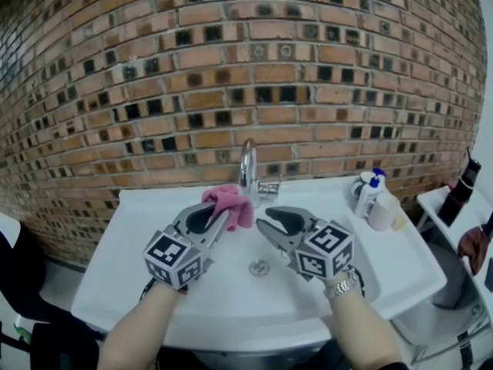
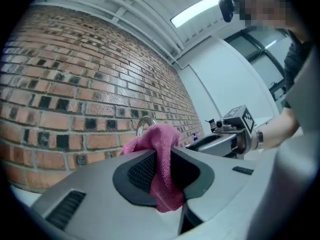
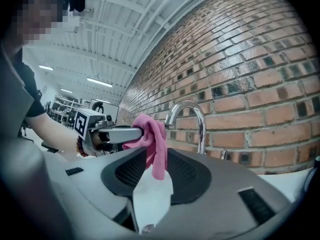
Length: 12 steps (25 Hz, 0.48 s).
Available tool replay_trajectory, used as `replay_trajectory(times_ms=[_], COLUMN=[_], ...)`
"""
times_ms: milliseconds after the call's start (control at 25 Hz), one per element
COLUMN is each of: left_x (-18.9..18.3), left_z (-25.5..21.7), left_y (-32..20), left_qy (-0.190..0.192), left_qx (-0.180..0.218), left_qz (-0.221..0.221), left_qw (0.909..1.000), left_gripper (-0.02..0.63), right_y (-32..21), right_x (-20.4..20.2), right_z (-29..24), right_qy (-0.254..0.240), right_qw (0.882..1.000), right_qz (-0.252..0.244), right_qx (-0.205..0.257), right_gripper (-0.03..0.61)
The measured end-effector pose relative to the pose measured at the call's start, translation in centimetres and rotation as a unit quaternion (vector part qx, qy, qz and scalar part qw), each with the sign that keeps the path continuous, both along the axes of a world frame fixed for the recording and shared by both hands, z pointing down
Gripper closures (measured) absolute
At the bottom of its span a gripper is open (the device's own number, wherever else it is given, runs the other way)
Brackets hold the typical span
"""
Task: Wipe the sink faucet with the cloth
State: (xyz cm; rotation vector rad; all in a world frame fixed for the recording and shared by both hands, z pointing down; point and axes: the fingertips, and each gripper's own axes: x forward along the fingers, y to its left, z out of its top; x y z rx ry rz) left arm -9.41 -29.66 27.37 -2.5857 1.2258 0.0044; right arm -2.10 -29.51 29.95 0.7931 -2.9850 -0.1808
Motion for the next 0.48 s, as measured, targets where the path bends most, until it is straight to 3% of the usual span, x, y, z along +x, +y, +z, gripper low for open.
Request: replay_trajectory(times_ms=[120, 280, 480], left_x=[-0.4, -0.5, 0.2], left_z=[-1.5, -3.2, -4.6], left_y=[-0.2, -0.5, -1.5], left_qy=[0.0, -0.004, -0.02], left_qx=[0.016, 0.033, 0.048], left_qz=[-0.01, -0.019, -0.029], left_qw=[0.9998, 0.9993, 0.9982], left_gripper=[0.54, 0.54, 0.54], right_y=[-0.4, -0.5, -0.6], right_x=[0.0, -0.2, -0.5], right_z=[0.1, 0.3, 0.8], right_qy=[0.0, 0.005, 0.013], right_qw=[1.0, 0.999, 0.999], right_qz=[0.019, 0.037, 0.042], right_qx=[0.007, 0.018, 0.016], right_gripper=[0.444, 0.499, 0.509])
